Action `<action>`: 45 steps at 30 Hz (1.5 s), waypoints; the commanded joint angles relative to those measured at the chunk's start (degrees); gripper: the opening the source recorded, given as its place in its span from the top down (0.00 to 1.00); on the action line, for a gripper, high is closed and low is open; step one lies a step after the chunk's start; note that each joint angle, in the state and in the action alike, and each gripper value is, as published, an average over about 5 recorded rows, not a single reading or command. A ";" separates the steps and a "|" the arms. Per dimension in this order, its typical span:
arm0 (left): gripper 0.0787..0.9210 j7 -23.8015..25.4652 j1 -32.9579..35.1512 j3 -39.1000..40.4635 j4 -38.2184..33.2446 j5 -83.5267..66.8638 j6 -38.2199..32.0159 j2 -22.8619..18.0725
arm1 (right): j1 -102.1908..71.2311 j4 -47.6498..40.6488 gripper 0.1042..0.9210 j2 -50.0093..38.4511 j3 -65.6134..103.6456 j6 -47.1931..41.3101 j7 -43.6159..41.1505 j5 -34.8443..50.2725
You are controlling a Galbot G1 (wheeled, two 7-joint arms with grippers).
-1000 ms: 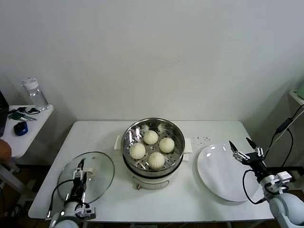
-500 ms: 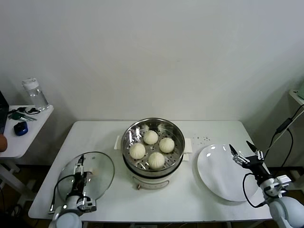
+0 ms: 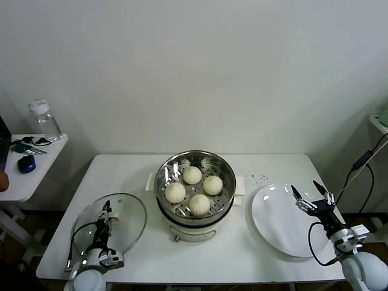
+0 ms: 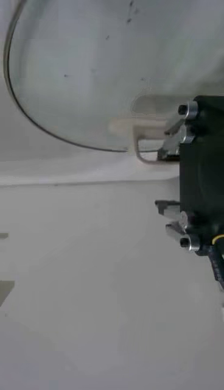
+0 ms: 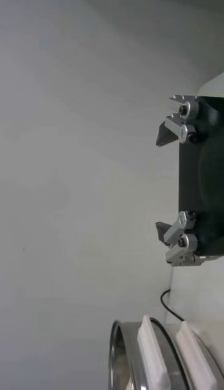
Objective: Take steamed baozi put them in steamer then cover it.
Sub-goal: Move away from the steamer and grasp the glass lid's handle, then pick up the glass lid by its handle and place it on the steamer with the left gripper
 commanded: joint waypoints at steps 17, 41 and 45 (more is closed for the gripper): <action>0.92 0.27 7.89 1.28 -19.70 -5.81 4.58 2.32 | 0.51 -0.39 0.12 0.17 0.17 0.54 -0.36 -1.22; 0.92 7.84 6.68 18.68 -37.72 -2.43 24.72 16.30 | 2.79 -2.41 0.12 0.00 -0.75 0.79 -0.34 -4.14; 0.92 10.96 1.84 27.58 -37.35 2.13 28.65 17.13 | 2.95 -2.72 0.12 0.10 -0.75 0.93 -0.30 -4.91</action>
